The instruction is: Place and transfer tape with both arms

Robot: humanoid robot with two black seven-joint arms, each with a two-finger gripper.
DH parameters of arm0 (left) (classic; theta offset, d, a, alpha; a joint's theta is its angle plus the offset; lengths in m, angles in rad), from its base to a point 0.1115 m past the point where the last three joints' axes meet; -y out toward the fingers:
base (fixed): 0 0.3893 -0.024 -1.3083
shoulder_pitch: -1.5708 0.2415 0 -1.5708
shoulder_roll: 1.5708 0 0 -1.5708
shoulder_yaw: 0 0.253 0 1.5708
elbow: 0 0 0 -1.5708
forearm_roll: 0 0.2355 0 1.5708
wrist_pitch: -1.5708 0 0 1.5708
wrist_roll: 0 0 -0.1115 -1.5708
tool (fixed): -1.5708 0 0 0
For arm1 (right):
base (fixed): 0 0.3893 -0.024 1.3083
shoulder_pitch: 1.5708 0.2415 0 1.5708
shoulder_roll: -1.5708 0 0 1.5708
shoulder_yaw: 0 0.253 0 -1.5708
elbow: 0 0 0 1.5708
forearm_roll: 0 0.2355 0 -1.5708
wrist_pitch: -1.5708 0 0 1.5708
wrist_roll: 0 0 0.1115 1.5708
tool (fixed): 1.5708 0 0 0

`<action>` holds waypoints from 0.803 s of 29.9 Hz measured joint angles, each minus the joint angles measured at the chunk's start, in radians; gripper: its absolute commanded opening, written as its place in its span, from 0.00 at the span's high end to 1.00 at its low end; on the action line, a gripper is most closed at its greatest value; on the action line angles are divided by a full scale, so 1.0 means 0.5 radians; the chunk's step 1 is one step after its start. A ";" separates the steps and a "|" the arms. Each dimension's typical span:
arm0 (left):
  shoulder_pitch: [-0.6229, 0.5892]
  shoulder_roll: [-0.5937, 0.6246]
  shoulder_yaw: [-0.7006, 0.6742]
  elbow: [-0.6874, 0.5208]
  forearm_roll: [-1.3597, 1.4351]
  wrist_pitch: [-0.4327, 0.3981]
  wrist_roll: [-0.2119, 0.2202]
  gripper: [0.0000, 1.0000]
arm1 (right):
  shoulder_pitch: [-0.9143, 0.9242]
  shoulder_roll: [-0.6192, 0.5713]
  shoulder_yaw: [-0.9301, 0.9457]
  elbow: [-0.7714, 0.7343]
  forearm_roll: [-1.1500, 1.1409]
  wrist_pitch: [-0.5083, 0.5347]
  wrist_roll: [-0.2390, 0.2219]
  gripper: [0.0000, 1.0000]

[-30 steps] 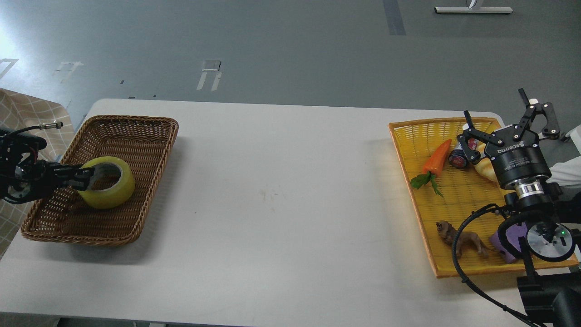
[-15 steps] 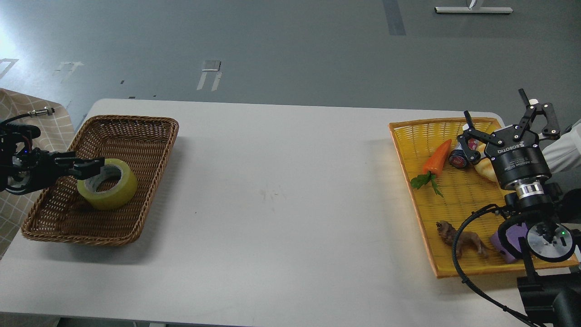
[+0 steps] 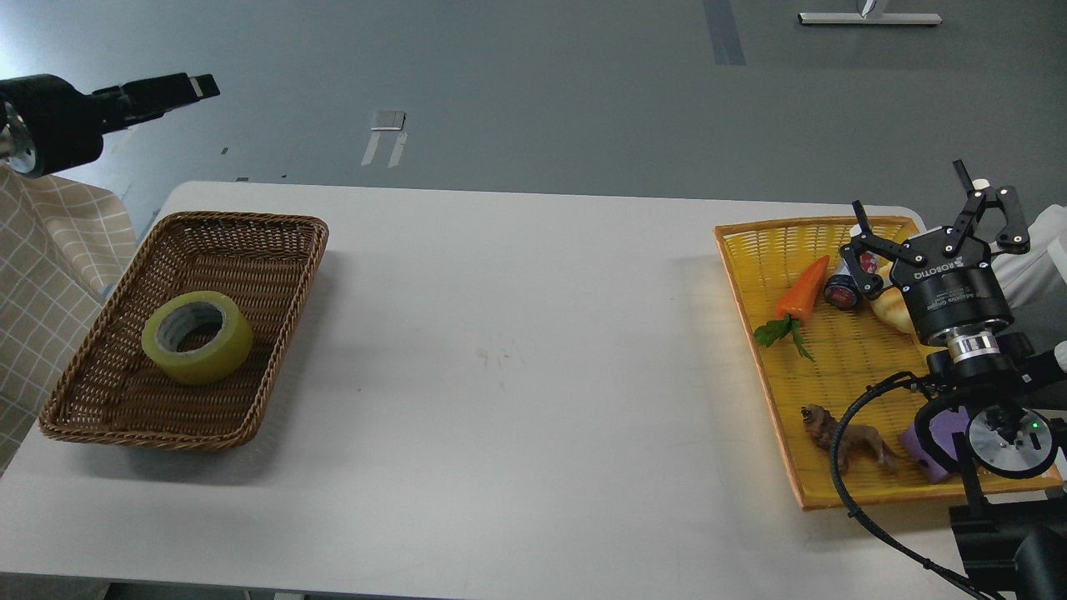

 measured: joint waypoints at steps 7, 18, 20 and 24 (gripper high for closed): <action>-0.059 -0.170 -0.015 0.006 -0.923 -0.139 0.009 0.02 | -0.002 -0.003 0.005 0.003 0.000 0.000 -0.003 0.00; 0.024 -0.502 -0.093 0.010 -1.448 -0.142 -0.016 0.02 | 0.037 -0.019 0.008 0.009 0.000 0.000 -0.014 0.00; 0.071 -0.562 -0.105 0.010 -1.584 -0.142 -0.018 0.02 | 0.082 -0.022 0.007 0.009 -0.002 0.000 -0.019 0.00; 0.193 -0.667 -0.194 0.010 -1.743 -0.141 -0.018 0.02 | 0.188 -0.058 -0.011 0.004 -0.007 0.000 -0.026 0.00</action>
